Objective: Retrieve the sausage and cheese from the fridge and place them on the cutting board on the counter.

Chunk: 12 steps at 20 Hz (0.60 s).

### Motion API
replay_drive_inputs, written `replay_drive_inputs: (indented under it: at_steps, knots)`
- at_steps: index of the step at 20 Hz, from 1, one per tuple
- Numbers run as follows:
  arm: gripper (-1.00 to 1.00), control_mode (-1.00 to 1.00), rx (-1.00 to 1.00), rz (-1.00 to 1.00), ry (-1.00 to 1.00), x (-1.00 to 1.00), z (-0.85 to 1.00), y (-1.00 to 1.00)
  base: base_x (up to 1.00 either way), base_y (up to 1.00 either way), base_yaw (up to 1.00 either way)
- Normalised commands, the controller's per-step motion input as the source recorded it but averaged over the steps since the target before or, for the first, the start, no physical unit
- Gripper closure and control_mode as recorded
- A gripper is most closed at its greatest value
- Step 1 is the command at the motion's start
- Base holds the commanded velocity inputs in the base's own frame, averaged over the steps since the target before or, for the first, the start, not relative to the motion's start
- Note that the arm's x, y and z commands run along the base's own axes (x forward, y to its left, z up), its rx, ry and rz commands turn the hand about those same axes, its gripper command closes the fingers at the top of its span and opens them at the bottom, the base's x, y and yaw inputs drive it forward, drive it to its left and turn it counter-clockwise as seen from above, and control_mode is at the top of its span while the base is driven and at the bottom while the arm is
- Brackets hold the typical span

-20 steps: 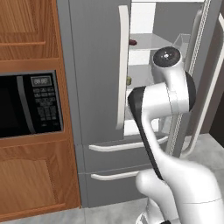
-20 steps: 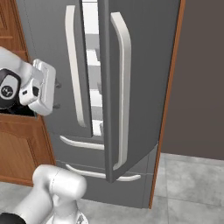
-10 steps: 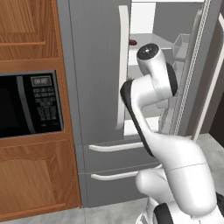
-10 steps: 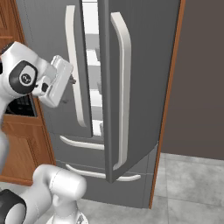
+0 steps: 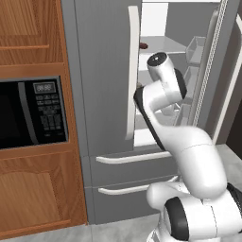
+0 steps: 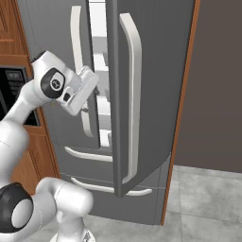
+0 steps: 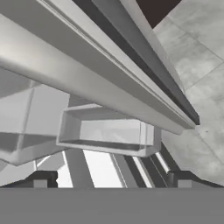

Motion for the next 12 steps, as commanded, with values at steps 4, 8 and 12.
replay_drive_inputs:
  at_steps: [4, 8, 12]
  knots:
    - [-1.0, -1.0, 0.11, -0.09, -0.09, 0.14, -0.29, -0.29, 0.0, 0.0, 0.0]
    - [-1.0, -1.0, 0.1, -0.07, -0.07, 0.05, -0.15, -0.4, 0.0, 0.0, 0.0]
    - [-1.0, -1.0, 0.11, -0.07, -0.07, -0.01, 0.0, -0.51, 0.0, 0.0, 0.0]
